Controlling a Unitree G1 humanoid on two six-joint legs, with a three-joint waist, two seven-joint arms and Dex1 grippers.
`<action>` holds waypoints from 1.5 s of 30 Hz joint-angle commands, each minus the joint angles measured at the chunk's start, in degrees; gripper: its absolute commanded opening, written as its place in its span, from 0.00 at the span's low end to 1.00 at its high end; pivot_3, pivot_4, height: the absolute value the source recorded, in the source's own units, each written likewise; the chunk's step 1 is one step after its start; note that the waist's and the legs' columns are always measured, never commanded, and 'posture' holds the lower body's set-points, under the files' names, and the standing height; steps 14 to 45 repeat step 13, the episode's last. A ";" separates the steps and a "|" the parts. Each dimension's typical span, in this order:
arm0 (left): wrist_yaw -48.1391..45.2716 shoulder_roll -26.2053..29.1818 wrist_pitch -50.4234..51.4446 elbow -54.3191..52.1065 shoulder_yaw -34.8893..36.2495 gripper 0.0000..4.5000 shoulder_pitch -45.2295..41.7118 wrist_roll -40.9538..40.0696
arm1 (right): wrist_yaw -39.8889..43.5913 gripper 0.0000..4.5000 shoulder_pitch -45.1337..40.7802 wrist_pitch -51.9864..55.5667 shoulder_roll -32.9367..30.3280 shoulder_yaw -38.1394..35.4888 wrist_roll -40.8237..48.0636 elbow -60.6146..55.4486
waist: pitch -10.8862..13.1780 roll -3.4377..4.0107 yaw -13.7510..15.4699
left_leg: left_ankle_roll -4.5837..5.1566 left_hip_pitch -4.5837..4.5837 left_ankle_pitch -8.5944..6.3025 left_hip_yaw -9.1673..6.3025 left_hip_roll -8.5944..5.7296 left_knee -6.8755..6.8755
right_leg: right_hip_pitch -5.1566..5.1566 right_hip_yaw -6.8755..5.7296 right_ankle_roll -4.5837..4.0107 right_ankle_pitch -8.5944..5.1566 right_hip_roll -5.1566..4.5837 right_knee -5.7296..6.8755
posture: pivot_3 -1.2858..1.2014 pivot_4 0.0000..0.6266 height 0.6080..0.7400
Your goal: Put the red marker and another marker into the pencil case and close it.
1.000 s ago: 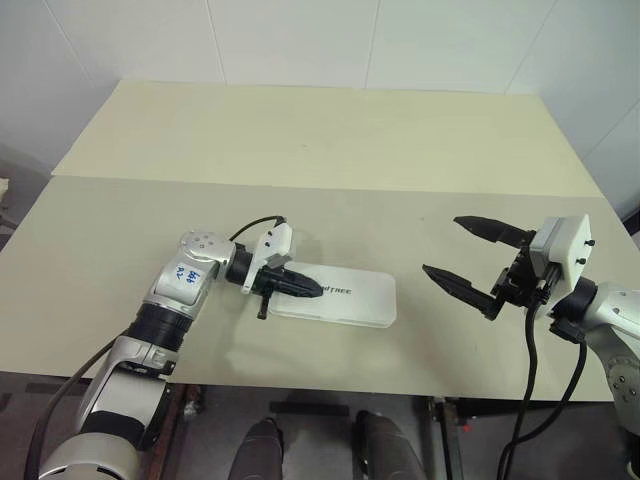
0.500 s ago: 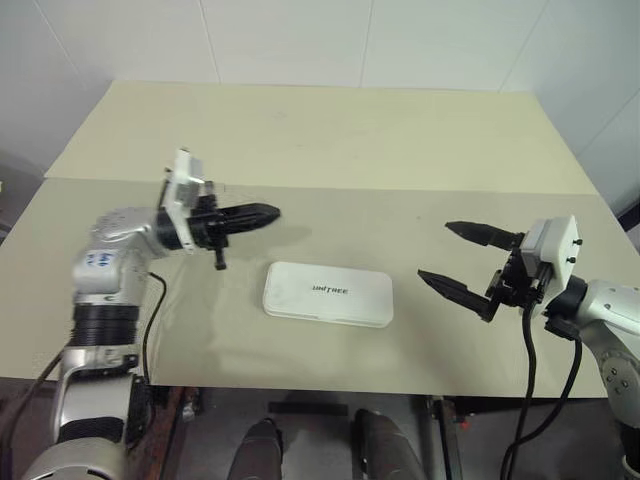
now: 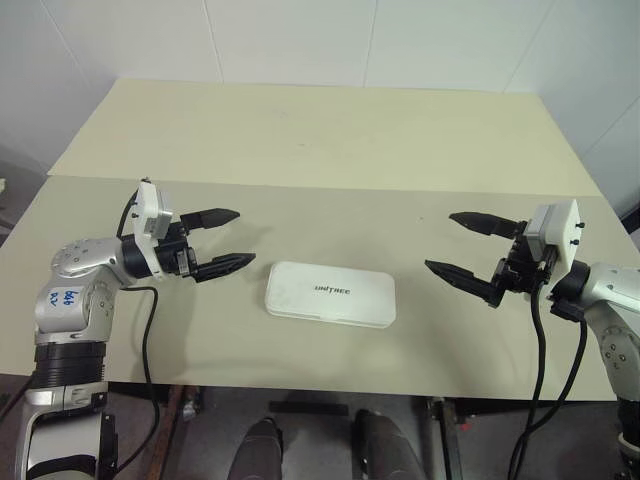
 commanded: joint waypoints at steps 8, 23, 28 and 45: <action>1.06 -1.54 -6.96 1.82 -0.59 1.00 -3.83 0.54 | 1.94 1.00 2.31 -1.34 -3.49 -3.97 0.21 -0.32 | 0.00 0.00 0.10 | 0.00 -0.03 0.00 0.00 0.00 0.01 | 0.00 0.00 0.03 0.02 0.00 -0.02 | 0.52 0.24 1.00; 1.31 -0.59 -6.23 0.62 -0.47 1.00 -2.63 -0.02 | 2.75 1.00 4.68 -1.50 -4.26 -5.74 0.52 0.26 | 0.01 0.00 -0.18 | 0.00 0.00 0.00 0.01 0.00 -0.01 | 0.00 0.00 0.13 0.07 0.01 -0.01 | 0.52 0.24 1.00; 1.31 -0.59 -6.23 0.62 -0.47 1.00 -2.63 -0.02 | 2.75 1.00 4.68 -1.50 -4.26 -5.74 0.52 0.26 | 0.01 0.00 -0.18 | 0.00 0.00 0.00 0.01 0.00 -0.01 | 0.00 0.00 0.13 0.07 0.01 -0.01 | 0.52 0.24 1.00; 1.31 -0.59 -6.23 0.62 -0.47 1.00 -2.63 -0.02 | 2.75 1.00 4.68 -1.50 -4.26 -5.74 0.52 0.26 | 0.01 0.00 -0.18 | 0.00 0.00 0.00 0.01 0.00 -0.01 | 0.00 0.00 0.13 0.07 0.01 -0.01 | 0.52 0.24 1.00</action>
